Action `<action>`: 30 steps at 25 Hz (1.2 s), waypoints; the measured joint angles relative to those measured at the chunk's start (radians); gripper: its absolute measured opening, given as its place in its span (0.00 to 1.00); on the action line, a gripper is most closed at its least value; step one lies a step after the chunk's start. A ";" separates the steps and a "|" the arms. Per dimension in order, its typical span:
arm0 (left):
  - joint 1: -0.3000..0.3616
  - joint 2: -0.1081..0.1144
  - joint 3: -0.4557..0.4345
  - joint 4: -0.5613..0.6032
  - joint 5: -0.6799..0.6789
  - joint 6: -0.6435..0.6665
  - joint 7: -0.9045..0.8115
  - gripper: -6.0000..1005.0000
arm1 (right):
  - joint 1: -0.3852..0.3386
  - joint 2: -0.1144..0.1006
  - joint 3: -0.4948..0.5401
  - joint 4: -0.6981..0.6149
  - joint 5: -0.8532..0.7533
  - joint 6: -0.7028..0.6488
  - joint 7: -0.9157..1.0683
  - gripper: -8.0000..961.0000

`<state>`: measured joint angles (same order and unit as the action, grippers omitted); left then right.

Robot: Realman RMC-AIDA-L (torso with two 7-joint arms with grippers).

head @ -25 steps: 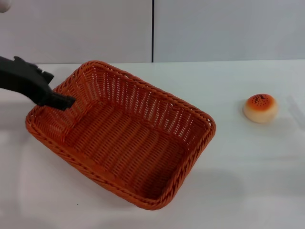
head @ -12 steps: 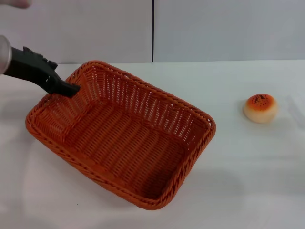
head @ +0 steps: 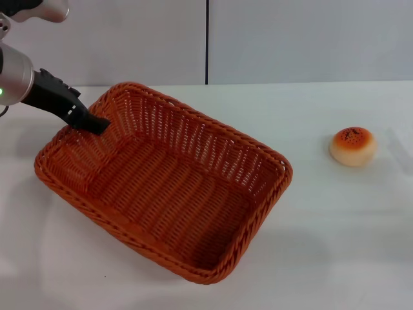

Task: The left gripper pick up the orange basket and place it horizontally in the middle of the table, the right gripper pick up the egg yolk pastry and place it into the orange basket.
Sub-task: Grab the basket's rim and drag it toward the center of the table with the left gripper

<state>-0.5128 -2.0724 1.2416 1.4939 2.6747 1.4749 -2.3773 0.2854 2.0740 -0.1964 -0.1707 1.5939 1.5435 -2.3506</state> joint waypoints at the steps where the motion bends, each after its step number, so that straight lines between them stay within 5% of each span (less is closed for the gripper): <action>1: -0.013 0.000 0.004 -0.023 0.023 -0.011 -0.007 0.80 | 0.000 0.000 0.000 0.000 0.000 0.000 0.000 0.73; 30: -0.105 -0.002 0.072 -0.177 0.182 0.044 -0.059 0.80 | -0.001 -0.002 0.004 -0.001 0.000 -0.013 -0.001 0.72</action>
<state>-0.6175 -2.0740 1.3131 1.3168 2.8572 1.5191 -2.4359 0.2841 2.0723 -0.1922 -0.1722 1.5939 1.5307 -2.3516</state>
